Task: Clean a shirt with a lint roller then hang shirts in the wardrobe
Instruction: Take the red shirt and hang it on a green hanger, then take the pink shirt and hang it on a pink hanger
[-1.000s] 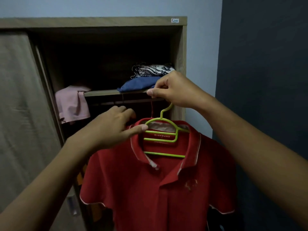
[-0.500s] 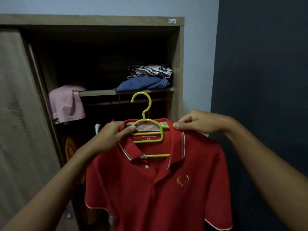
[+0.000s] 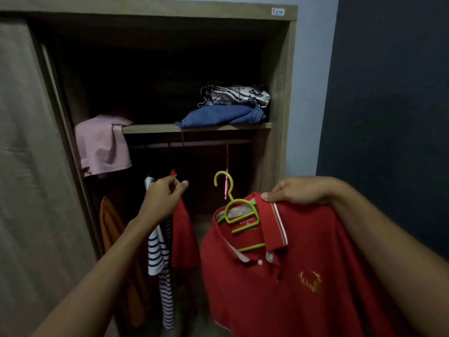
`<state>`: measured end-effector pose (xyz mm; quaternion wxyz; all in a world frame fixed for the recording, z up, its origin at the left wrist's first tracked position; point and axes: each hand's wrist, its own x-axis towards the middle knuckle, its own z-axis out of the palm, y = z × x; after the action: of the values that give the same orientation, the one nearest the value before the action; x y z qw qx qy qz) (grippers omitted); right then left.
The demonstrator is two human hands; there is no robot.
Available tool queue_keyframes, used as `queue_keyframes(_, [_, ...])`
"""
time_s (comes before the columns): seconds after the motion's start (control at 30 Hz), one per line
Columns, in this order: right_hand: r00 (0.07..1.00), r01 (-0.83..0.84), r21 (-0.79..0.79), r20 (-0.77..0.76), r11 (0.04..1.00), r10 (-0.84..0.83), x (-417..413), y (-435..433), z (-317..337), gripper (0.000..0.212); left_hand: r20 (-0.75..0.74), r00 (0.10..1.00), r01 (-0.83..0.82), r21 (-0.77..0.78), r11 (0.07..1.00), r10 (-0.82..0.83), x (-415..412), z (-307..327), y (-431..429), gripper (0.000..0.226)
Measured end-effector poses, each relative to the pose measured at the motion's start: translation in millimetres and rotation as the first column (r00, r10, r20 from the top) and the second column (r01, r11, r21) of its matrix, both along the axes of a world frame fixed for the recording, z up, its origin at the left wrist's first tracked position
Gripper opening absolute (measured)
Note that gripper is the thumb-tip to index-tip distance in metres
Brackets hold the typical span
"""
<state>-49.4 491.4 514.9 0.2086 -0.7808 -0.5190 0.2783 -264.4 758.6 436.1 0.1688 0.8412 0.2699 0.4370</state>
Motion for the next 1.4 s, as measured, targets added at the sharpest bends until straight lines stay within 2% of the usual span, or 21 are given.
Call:
queue_keyframes(0.07, [0.999,0.039,0.028,0.021,0.999,-0.039,0.0,21.6,-8.1,0.051,-0.020,1.000,-0.025,-0.007,1.000,0.025,7.3,-2.5,15.0,0.034])
queue_keyframes(0.13, [0.996,0.078,0.063,-0.056,0.995,-0.075,-3.0,42.2,-14.8,0.043,-0.038,0.998,-0.045,-0.043,0.998,0.043,15.7,-2.4,31.8,0.033])
queue_keyframes(0.2, [0.943,0.151,0.082,-0.309,0.985,-0.119,-8.4,62.1,-21.7,0.036,-0.055,0.997,-0.062,-0.077,0.995,0.058,23.6,-0.3,47.8,0.034])
queue_keyframes(0.27, [0.844,0.200,0.096,-0.522,0.975,-0.122,-14.7,82.4,-31.5,0.034,-0.074,0.995,-0.078,-0.070,0.994,0.073,30.6,0.9,64.2,0.035])
queue_keyframes(0.33, [0.802,0.237,0.135,-0.586,0.962,-0.116,-18.5,106.5,-43.5,0.032,-0.092,0.992,-0.089,-0.059,0.994,0.083,37.2,1.2,79.7,0.035])
queue_keyframes(0.43, [0.812,0.285,0.205,-0.571,0.936,-0.122,-21.8,144.0,-58.5,0.021,-0.130,0.985,-0.123,-0.051,0.991,0.116,45.8,0.2,96.9,0.033])
queue_keyframes(0.5, [0.818,0.302,0.259,-0.564,0.918,-0.110,-21.6,168.4,-69.0,0.013,-0.210,0.965,-0.170,-0.049,0.984,0.156,49.9,-2.1,108.6,0.036])
queue_keyframes(0.6, [0.803,0.373,0.337,-0.583,0.865,-0.119,-22.1,197.5,-77.2,0.027,-0.365,0.921,-0.204,-0.148,0.968,0.138,54.9,-14.4,131.6,0.058])
queue_keyframes(0.67, [0.809,0.403,0.386,-0.575,0.830,-0.125,-22.6,214.4,-77.9,0.027,-0.436,0.892,-0.222,-0.196,0.955,0.118,56.6,-26.3,144.9,0.074])
queue_keyframes(0.7, [0.813,0.405,0.402,-0.569,0.821,-0.122,-22.1,222.4,-77.5,0.028,-0.462,0.879,-0.231,-0.204,0.951,0.115,56.7,-29.0,146.8,0.074])
queue_keyframes(0.87, [0.861,0.359,0.454,-0.498,0.816,-0.102,-6.8,267.6,-75.6,0.029,-0.553,0.824,-0.242,-0.155,0.958,0.119,56.8,-27.4,164.7,0.047])
queue_keyframes(1.03, [0.876,0.359,0.482,-0.469,0.799,-0.111,8.6,307.7,-70.1,0.016,-0.638,0.759,-0.264,-0.128,0.956,0.125,50.6,-18.4,173.3,0.046])
queue_keyframes(1.13, [0.879,0.360,0.485,-0.461,0.797,-0.117,15.8,329.3,-75.5,0.016,-0.674,0.725,-0.266,-0.082,0.961,0.143,45.1,-17.8,171.9,0.048])
queue_keyframes(1.4, [0.873,0.355,0.429,-0.470,0.831,-0.131,23.2,350.9,-87.9,0.021,-0.643,0.755,-0.157,0.017,0.987,0.131,28.8,30.3,151.4,0.041])
